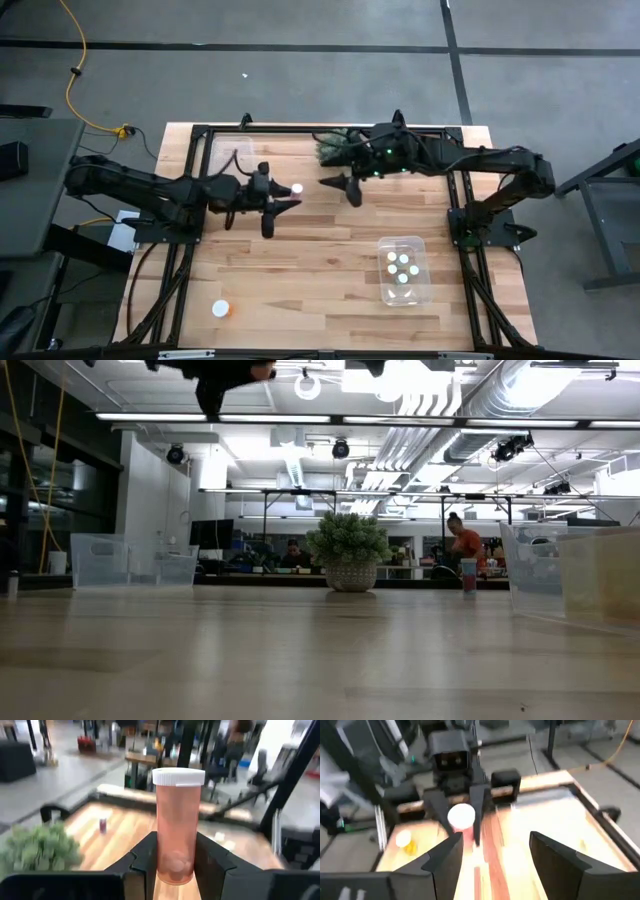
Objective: Pick and place medicine bottles into bin by pill shape (circle, oval)
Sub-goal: Put the pink tablet bottle into the right transparent bin
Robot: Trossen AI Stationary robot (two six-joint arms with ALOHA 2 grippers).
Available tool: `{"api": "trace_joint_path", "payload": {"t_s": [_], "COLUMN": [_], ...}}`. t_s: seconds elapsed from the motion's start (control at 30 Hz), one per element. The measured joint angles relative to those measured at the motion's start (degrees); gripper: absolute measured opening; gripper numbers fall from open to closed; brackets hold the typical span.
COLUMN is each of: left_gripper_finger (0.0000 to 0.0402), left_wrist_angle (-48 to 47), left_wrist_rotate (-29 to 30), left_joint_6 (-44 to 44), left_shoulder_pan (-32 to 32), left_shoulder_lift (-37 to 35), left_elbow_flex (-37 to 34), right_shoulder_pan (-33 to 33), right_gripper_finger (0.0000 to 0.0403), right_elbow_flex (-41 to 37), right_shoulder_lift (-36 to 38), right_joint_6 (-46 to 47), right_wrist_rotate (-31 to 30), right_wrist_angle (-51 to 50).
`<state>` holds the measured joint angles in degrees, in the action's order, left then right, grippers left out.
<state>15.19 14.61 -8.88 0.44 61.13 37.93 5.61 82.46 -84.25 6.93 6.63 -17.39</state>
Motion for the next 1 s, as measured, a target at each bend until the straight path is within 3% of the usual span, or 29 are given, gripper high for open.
{"api": "trace_joint_path", "payload": {"t_s": [0.27, 0.57, 0.73, 1.0], "left_gripper_finger": [0.009, 0.009, 0.009, 0.009], "left_wrist_angle": [-4.8, -10.0, -10.0, -9.4], "left_wrist_rotate": [-3.8, -6.0, -7.1, -7.1], "left_joint_6": [-2.5, 0.1, 1.1, 1.6], "left_shoulder_pan": [1.0, 1.0, 1.0, 1.0], "left_shoulder_lift": [6.2, 16.9, 19.2, 19.8], "left_elbow_flex": [0.2, 6.7, 8.5, 8.9], "right_shoulder_pan": [-2.4, -4.9, -5.5, -5.7], "right_gripper_finger": [0.0222, 0.0222, 0.0222, 0.0222], "right_elbow_flex": [0.1, 0.0, 0.0, 0.0], "right_shoulder_lift": [-1.2, -7.4, -9.7, -10.6], "right_joint_6": [-1.6, -2.4, -2.5, -2.9], "right_wrist_rotate": [0.8, 2.0, 3.2, -0.2], "right_wrist_angle": [-8.6, -12.5, -14.2, -14.5]}}
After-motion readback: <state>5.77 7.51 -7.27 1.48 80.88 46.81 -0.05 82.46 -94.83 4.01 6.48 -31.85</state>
